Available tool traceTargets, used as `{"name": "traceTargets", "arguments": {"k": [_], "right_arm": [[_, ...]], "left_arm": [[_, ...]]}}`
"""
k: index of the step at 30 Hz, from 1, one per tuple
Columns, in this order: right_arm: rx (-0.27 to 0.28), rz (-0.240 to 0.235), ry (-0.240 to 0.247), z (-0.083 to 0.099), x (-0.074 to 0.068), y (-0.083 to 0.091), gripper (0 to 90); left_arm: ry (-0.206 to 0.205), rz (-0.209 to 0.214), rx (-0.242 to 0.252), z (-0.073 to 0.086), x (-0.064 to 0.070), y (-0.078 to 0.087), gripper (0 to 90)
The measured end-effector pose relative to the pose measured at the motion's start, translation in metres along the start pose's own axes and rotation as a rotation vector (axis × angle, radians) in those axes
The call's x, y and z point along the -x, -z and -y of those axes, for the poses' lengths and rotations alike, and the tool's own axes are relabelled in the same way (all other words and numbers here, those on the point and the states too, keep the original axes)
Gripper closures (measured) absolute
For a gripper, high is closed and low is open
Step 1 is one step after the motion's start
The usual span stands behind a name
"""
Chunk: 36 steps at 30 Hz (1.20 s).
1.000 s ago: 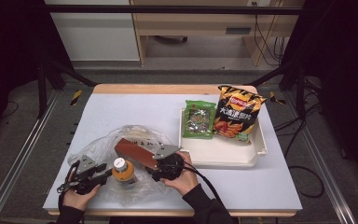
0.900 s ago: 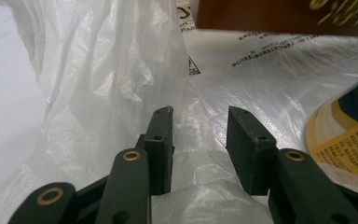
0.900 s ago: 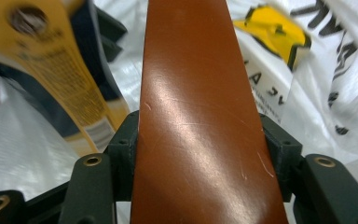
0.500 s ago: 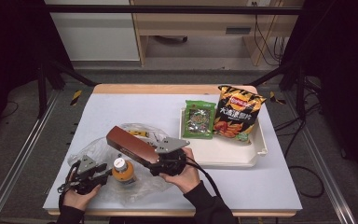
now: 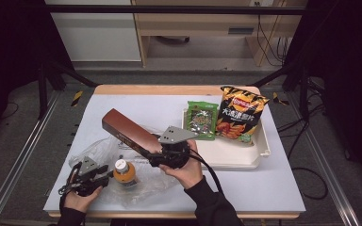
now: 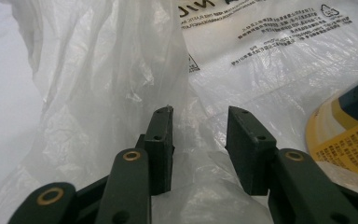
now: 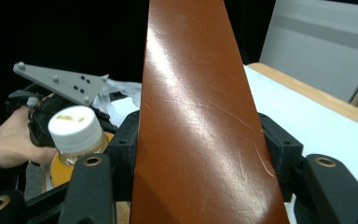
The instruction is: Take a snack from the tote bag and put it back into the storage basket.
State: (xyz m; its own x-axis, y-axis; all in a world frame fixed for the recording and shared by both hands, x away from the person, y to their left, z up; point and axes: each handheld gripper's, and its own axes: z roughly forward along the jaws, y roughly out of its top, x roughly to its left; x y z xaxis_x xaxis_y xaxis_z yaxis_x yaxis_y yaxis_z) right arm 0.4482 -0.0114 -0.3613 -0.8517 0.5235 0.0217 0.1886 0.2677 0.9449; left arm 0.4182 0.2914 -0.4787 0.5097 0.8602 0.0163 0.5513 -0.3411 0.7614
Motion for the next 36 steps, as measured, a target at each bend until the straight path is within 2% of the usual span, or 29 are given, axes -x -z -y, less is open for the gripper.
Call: {"name": "traceTargets", "arguments": {"k": [5, 9, 12, 15, 22, 27, 31, 35, 36], "right_arm": [[0.011, 0.012, -0.004, -0.006, 0.004, 0.009, 43.8], [0.013, 0.027, -0.005, -0.008, 0.01, 0.018, 43.8], [0.012, 0.04, -0.004, -0.009, 0.015, 0.026, 43.8], [0.019, 0.056, -0.005, -0.011, 0.022, 0.036, 43.8], [0.013, 0.105, -0.002, -0.01, 0.038, 0.062, 43.8], [0.014, 0.131, -0.025, -0.003, 0.051, 0.08, 43.8], [-0.001, 0.152, -0.031, 0.006, 0.059, 0.091, 43.8], [-0.002, 0.169, -0.036, 0.015, 0.065, 0.101, 43.8], [-0.002, 0.177, -0.047, 0.021, 0.07, 0.108, 43.8]], "left_arm": [[0.007, 0.005, 0.006, 0.0, -0.001, 0.001, 61.2], [0.033, 0.009, 0.058, -0.003, -0.003, 0.01, 60.3], [0.055, 0.014, 0.118, -0.007, -0.004, 0.02, 59.4], [0.066, 0.019, 0.168, -0.011, -0.005, 0.03, 58.5], [0.07, 0.031, 0.25, -0.021, -0.003, 0.052, 54.0], [0.063, 0.022, 0.276, -0.026, -0.002, 0.06, 48.6], [0.079, 0.018, 0.271, -0.029, -0.004, 0.062, 45.2], [0.075, 0.008, 0.269, -0.032, -0.004, 0.063, 41.8], [0.074, 0.007, 0.266, -0.034, -0.004, 0.064, 39.7]]}}
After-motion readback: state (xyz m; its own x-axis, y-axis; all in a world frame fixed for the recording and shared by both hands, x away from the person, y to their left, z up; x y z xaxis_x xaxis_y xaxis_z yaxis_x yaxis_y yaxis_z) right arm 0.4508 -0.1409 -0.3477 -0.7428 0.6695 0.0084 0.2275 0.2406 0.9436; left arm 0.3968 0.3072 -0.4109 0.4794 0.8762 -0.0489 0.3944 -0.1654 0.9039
